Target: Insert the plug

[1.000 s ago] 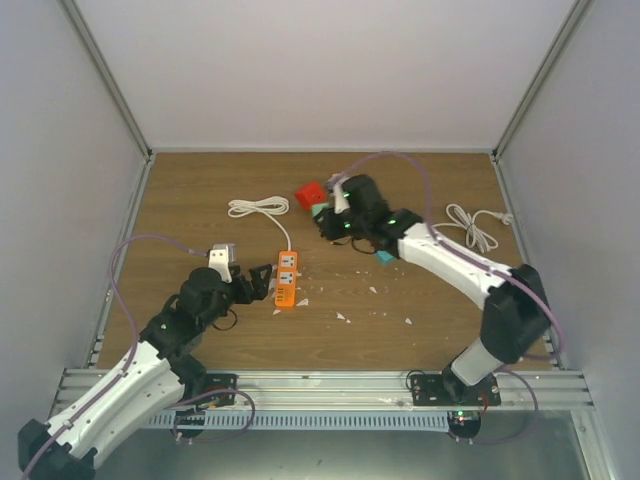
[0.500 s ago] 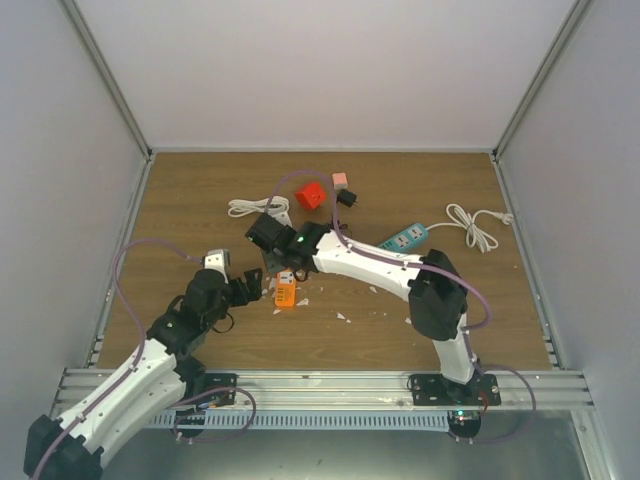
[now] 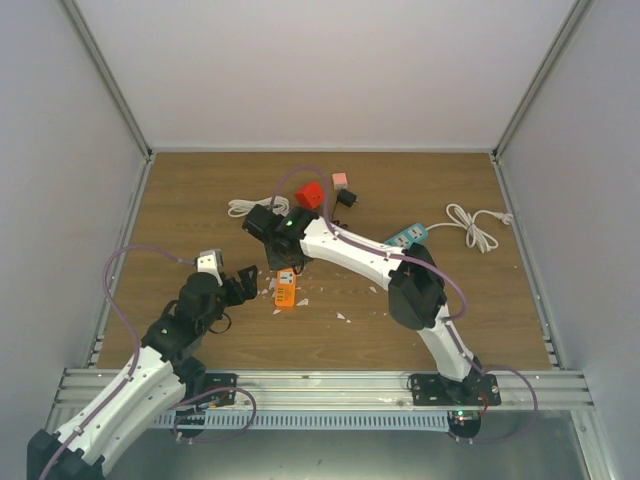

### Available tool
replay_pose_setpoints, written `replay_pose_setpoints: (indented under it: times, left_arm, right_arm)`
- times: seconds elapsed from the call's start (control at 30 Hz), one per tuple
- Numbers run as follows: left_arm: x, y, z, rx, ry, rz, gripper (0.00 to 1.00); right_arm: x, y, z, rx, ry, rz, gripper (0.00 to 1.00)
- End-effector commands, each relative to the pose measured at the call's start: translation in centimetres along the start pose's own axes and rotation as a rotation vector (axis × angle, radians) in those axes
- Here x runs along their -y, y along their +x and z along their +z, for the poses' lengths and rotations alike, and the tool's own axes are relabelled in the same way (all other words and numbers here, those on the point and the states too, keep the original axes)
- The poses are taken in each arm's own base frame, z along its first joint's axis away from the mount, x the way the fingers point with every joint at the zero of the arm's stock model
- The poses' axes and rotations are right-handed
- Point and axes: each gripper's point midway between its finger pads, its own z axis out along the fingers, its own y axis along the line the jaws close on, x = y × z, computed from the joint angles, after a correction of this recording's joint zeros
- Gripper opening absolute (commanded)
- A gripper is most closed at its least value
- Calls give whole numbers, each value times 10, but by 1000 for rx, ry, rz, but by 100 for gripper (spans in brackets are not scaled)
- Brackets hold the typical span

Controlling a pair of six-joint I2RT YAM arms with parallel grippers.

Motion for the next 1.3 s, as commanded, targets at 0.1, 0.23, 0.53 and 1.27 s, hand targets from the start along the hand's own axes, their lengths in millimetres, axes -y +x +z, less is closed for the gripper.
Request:
replay_pose_setpoints:
  times: [0.1, 0.23, 0.53, 1.27]
  left_arm:
    - [-8, -4, 1, 33, -28, -23, 99]
    - [-10, -4, 1, 39, -35, -27, 99]
    - [-13, -2, 3, 35, -48, -29, 99]
    - [-11, 2, 5, 28, -28, -39, 99]
  right_arm:
    - [16, 7, 10, -83, 24, 79, 0]
    - [13, 16, 23, -140, -33, 86, 0]
    - [2, 21, 42, -210, -156, 118, 0]
    - [-12, 10, 14, -155, -214, 136, 1]
